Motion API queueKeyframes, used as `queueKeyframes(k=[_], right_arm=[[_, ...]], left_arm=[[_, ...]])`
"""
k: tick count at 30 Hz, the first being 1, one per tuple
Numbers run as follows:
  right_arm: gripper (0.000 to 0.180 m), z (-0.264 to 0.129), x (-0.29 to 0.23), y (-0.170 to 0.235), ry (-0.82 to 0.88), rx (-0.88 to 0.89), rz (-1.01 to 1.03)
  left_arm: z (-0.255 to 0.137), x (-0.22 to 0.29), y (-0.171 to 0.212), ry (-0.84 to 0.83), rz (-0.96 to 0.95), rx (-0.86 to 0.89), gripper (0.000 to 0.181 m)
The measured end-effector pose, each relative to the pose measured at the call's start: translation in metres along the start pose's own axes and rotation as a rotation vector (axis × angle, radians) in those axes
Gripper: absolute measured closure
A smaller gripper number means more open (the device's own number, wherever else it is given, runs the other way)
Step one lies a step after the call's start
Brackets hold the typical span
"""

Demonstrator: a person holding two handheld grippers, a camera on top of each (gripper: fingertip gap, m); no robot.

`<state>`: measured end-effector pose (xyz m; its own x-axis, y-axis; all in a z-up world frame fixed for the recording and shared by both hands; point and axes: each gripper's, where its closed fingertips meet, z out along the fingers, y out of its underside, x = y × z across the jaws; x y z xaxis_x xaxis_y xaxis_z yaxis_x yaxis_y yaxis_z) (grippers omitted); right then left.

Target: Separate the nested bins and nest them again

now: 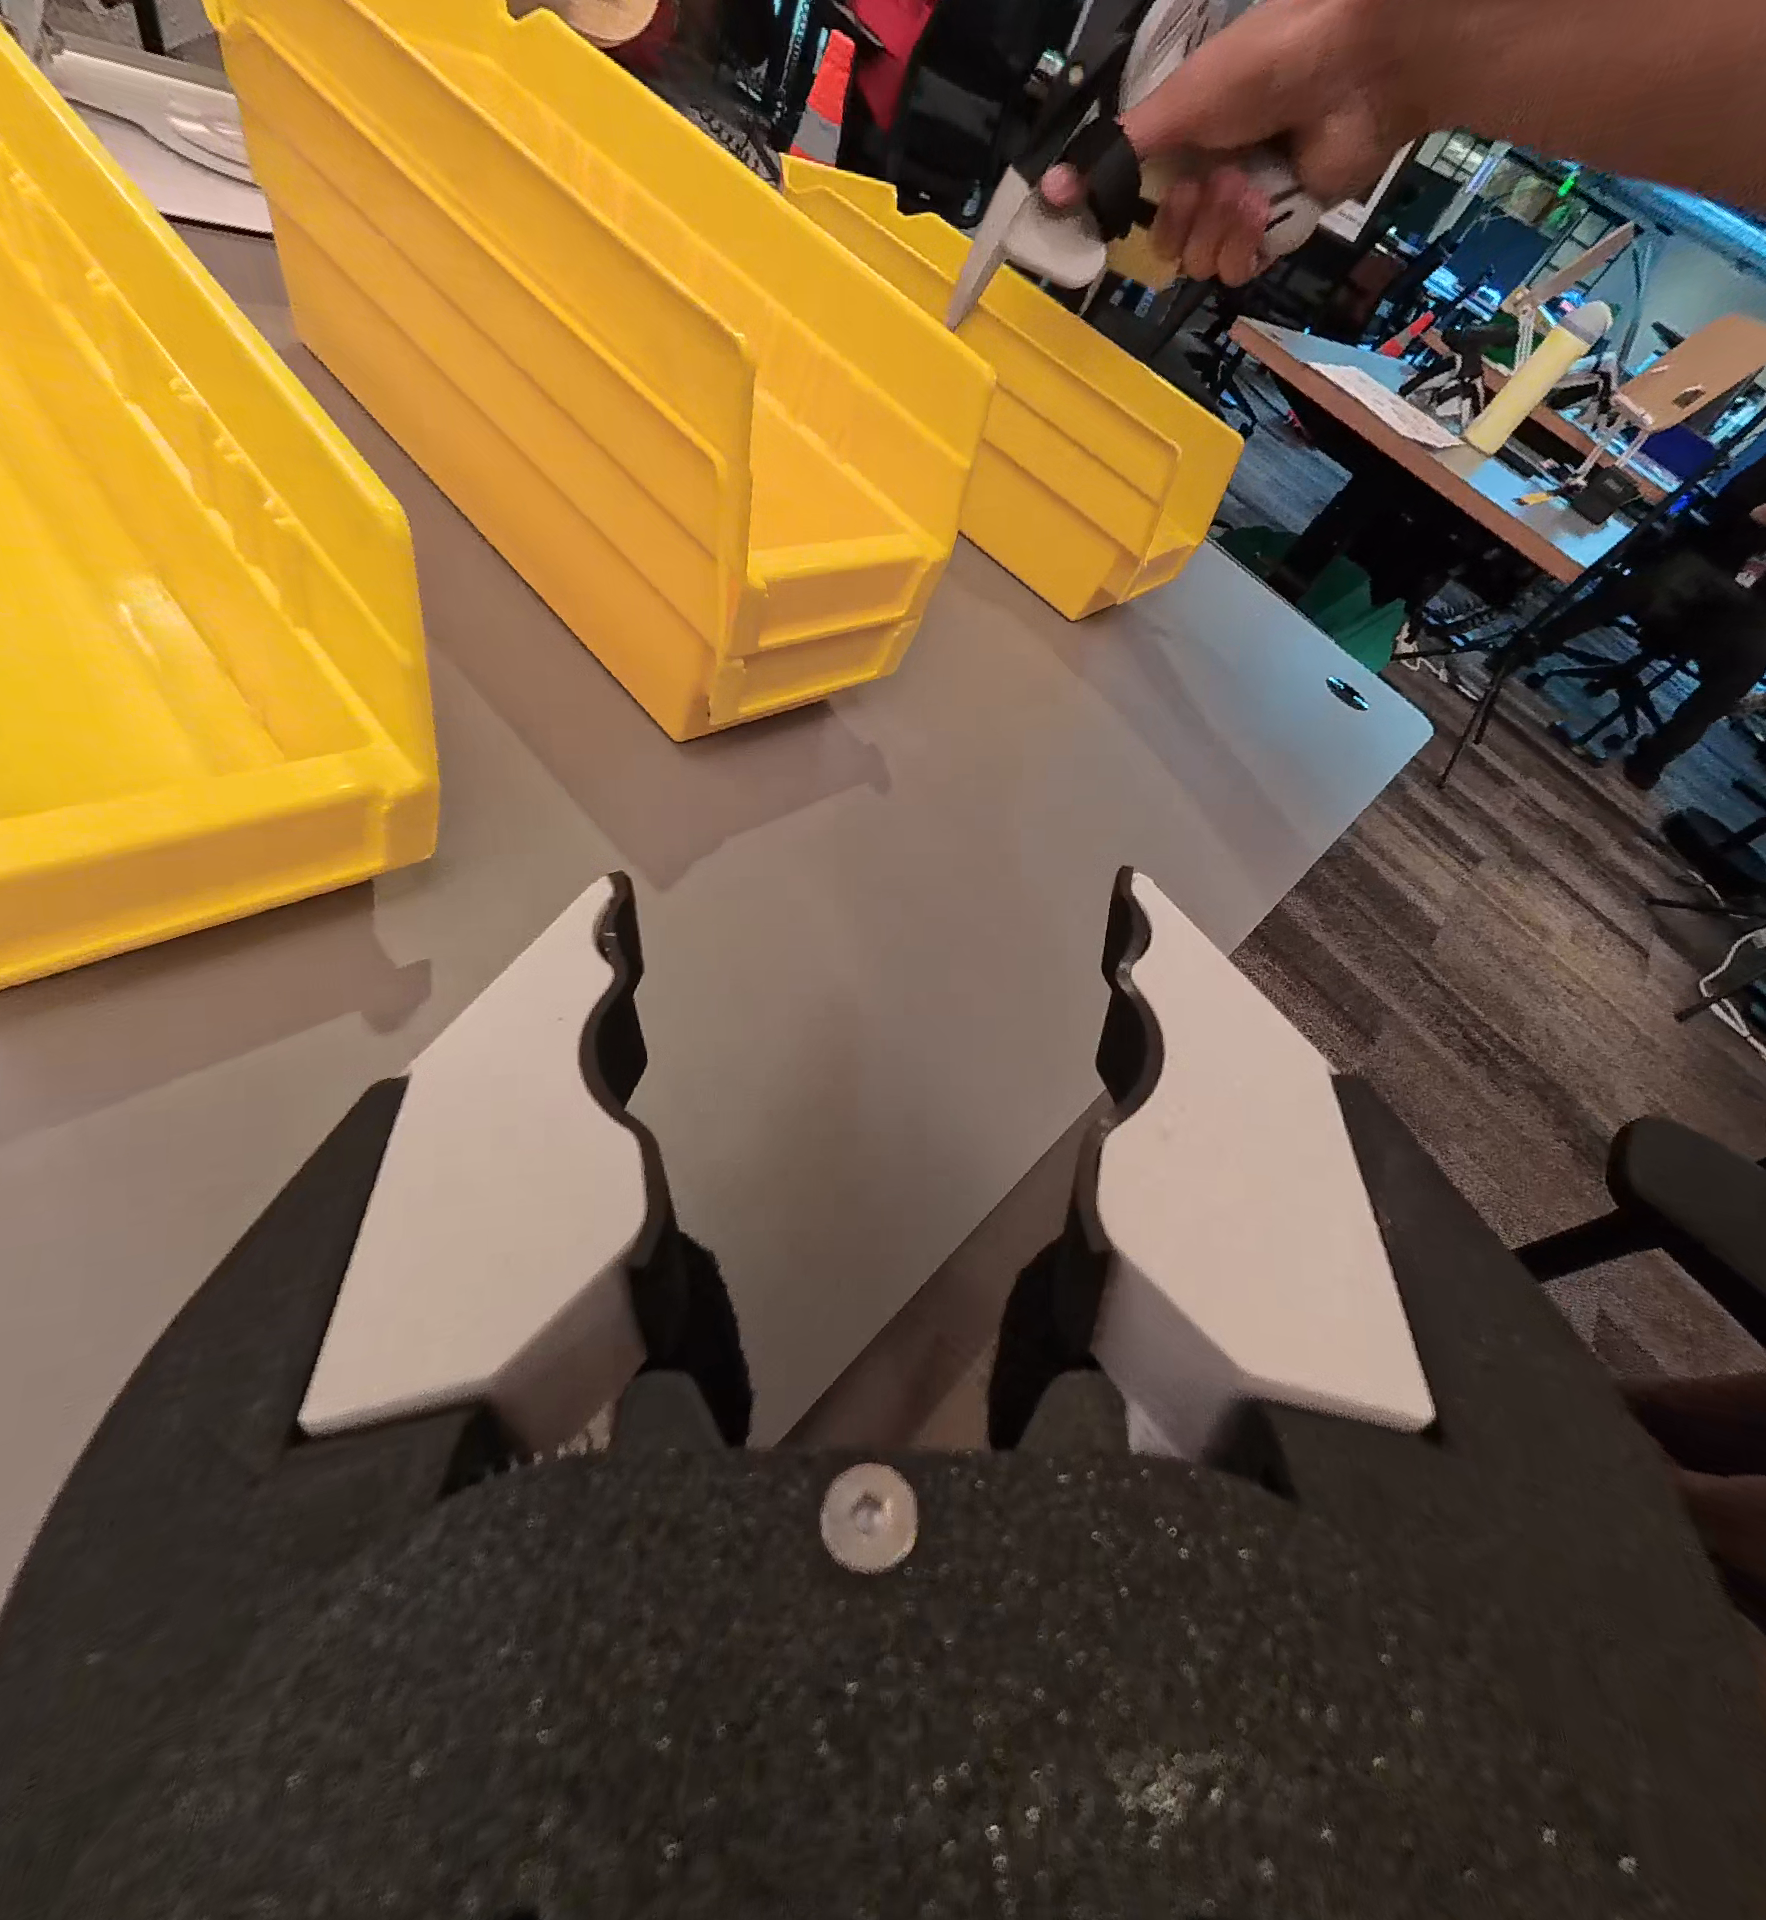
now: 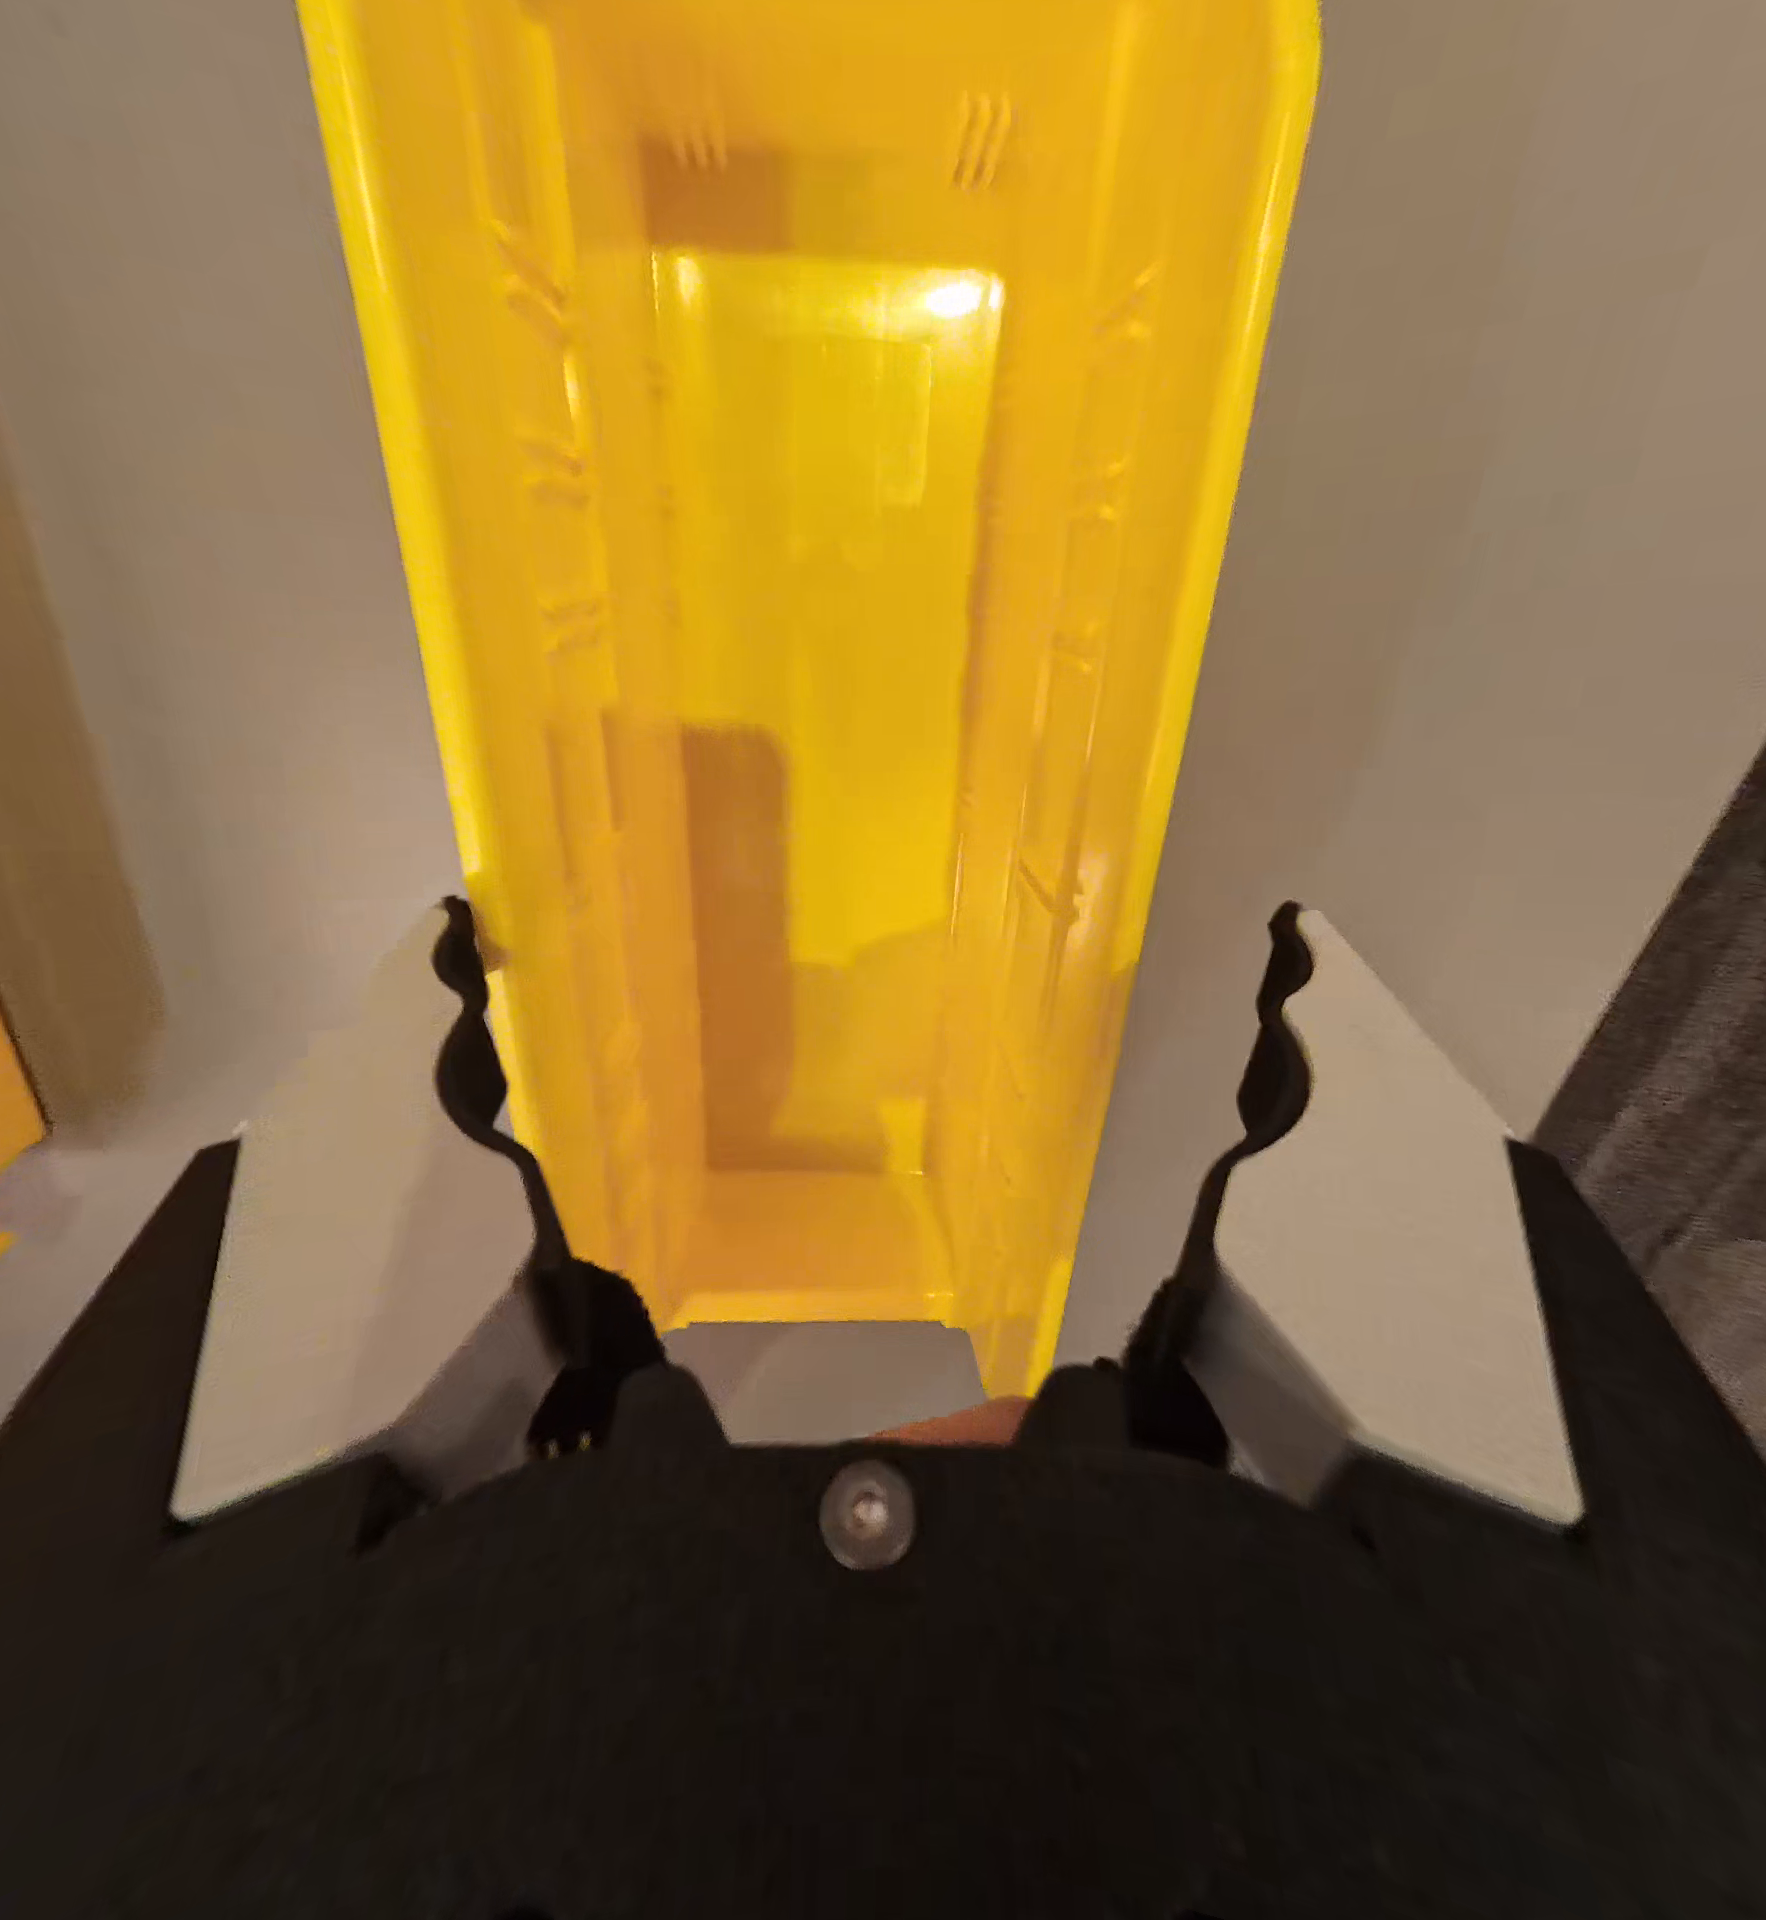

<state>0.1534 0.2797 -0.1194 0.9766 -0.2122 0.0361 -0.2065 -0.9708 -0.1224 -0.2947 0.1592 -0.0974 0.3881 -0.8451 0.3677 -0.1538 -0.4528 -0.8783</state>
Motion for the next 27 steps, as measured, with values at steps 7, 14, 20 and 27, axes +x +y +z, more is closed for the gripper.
queueKeyframes(k=[7,14,20,27], right_arm=[[0.033,0.026,-0.014,0.006,-0.055,-0.024,0.007],[0.056,0.018,-0.016,0.016,-0.020,-0.070,0.030],[0.060,-0.014,-0.022,0.014,-0.008,-0.020,0.053],[0.066,-0.065,-0.027,0.031,0.049,-0.042,0.132]], left_arm=[[-0.002,-0.007,0.001,-0.012,-0.012,-0.003,0.095],[-0.002,-0.009,0.000,-0.003,-0.045,-0.001,0.098],[-0.001,-0.014,0.002,-0.025,-0.026,-0.017,0.099],[0.003,-0.010,0.006,-0.016,-0.026,-0.037,0.099]])
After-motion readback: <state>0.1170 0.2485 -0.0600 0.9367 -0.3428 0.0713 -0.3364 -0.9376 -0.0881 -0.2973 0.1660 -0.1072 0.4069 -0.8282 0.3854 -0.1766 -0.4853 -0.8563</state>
